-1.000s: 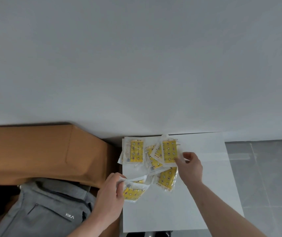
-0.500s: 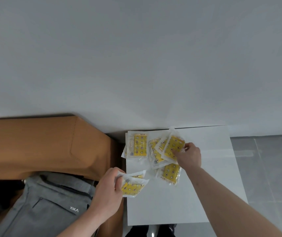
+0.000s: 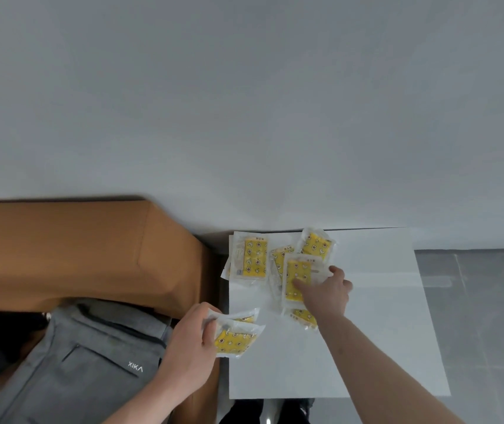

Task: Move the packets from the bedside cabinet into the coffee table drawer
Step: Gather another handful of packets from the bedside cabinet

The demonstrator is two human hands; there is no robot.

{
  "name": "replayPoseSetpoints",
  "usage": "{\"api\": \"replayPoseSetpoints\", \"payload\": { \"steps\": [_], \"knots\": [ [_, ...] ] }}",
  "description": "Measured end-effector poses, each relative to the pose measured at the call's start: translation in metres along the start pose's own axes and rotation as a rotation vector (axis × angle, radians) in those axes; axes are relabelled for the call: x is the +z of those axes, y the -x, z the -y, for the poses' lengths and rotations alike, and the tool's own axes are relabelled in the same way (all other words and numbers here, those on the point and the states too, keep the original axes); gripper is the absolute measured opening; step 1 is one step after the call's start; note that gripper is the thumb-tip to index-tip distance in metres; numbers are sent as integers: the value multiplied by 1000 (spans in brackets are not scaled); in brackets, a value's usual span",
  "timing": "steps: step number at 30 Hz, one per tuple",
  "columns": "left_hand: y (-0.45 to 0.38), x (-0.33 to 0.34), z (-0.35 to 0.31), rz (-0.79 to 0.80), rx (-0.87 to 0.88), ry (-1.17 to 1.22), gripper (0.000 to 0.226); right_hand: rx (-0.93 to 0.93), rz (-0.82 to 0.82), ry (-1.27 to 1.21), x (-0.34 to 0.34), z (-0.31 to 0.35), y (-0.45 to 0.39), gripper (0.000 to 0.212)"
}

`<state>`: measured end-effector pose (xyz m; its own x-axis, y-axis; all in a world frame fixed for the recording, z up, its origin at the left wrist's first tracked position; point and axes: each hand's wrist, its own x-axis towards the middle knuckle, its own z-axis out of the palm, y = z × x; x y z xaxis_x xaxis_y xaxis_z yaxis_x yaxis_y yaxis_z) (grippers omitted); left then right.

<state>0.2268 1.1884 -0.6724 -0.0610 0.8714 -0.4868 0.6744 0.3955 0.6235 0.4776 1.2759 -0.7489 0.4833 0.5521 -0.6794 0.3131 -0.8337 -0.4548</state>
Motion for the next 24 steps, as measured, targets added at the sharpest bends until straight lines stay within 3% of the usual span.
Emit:
{"api": "replayPoseSetpoints", "payload": {
  "steps": [2, 5, 8, 11, 15, 20, 24],
  "knots": [
    [0, 0, 3, -2, -9, 3, 22, 41, -44, 23, 10, 2, 0, 103],
    [0, 1, 4, -2, -13, 11, 22, 75, -40, -58, 18, 3, -4, 97],
    [0, 1, 3, -9, -16, 19, 23, 105, -23, -64, 20, 6, -9, 77],
    [0, 2, 2, -11, -18, 22, 23, 106, 19, 35, 19, 9, -8, 40],
    [1, 3, 0, -5, -11, 20, 22, 105, 29, 88, 19, 7, -6, 33],
    [0, 1, -3, -8, -2, 14, 22, 120, 40, -184, 16, 4, 0, 16],
    [0, -1, -1, -3, -10, -3, 21, 157, 81, -371, 3, -1, 3, 26]
  ]
}}
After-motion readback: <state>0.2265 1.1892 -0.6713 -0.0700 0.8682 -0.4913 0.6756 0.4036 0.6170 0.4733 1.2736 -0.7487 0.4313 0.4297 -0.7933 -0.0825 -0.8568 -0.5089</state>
